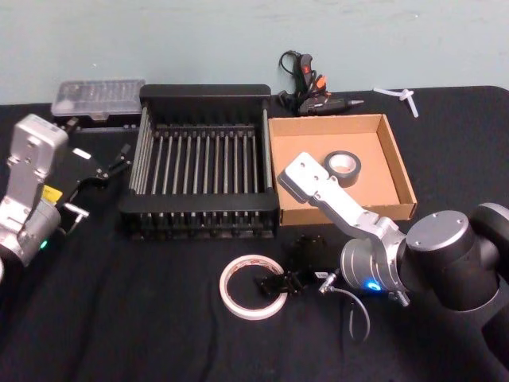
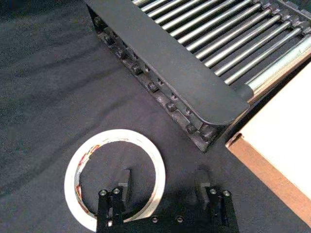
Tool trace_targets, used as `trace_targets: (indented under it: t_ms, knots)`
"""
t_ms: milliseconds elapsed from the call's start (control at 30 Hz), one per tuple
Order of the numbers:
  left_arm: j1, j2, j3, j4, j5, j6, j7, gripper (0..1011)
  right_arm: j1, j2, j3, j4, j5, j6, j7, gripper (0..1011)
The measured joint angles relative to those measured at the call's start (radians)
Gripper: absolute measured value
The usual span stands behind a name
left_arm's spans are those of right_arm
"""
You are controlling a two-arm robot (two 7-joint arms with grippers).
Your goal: Pick up the white tape and place it into the black box , Pick up the silver tape and place it into the brown box.
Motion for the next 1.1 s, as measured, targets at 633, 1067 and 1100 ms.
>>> trace_targets:
  t_ms: [633,1067,1100]
  knots:
    - [0.0,0.0,0.0,0.0,0.0,0.0,0.0,1000,0.0,0.0,0.001,0.0,0.002,0.0,0.0,280]
    - [0.0,0.0,0.0,0.0,0.0,0.0,0.0,1001,0.0,0.0,0.001,0.0,0.003,0.0,0.0,94]
    - [0.0,0.0,0.0,0.0,0.0,0.0,0.0,1001,0.0,0.0,0.001,0.0,0.003,0.0,0.0,94]
